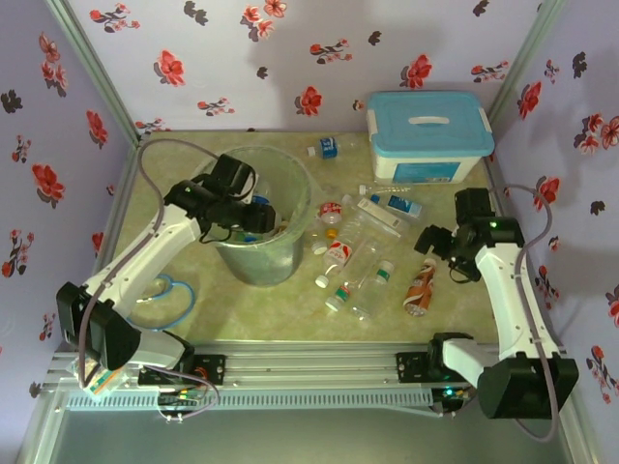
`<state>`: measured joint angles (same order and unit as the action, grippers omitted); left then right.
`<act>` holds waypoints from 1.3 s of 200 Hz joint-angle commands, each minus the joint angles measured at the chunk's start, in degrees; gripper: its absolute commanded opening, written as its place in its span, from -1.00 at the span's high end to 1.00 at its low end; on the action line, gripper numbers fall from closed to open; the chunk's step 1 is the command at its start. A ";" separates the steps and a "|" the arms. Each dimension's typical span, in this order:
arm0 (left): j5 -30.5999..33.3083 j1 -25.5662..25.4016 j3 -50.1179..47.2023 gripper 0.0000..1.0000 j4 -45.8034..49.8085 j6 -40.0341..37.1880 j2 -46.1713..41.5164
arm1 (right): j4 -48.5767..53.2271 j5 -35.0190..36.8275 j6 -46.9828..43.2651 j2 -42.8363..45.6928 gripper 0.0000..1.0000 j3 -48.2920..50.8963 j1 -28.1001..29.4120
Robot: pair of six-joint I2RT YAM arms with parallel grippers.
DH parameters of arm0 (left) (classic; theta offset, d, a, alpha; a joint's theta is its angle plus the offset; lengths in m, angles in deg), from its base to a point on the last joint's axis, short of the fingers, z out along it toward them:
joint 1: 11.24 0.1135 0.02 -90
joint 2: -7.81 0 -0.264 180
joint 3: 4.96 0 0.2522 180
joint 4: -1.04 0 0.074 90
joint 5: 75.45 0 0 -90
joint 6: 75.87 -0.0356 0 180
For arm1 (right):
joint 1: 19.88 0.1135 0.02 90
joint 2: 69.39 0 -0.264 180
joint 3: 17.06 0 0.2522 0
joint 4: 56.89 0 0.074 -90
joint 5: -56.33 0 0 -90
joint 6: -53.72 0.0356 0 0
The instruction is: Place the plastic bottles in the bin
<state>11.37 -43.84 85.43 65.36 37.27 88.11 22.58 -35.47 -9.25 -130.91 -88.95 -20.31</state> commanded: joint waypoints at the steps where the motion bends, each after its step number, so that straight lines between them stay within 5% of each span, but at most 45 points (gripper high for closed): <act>1: -0.96 -0.02 -2.07 -0.38 -4.55 1.60 -0.92 | -2.32 3.81 1.58 0.39 -0.99 3.00 -0.83; 65: -1.77 -0.07 -3.64 -0.71 -5.74 1.65 -1.67 | -11.47 -1.89 4.65 -1.95 -0.97 11.06 -3.27; 107: -1.79 -0.11 -2.94 -0.75 -5.35 1.54 -2.68 | -17.68 -3.24 5.32 -5.49 -0.82 14.08 -3.25; 143: -1.76 -0.05 -1.38 -0.77 -4.25 1.23 -3.19 | -23.21 -3.48 5.18 -11.35 -0.50 14.44 -3.27; 260: -2.37 -1.20 9.71 -0.90 -0.58 0.48 -9.70 | -33.80 -5.11 5.29 -23.70 -0.30 15.99 -3.27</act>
<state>10.45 -44.01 94.34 64.58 37.35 80.19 -9.35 -40.59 -4.29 -153.35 -73.76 -23.28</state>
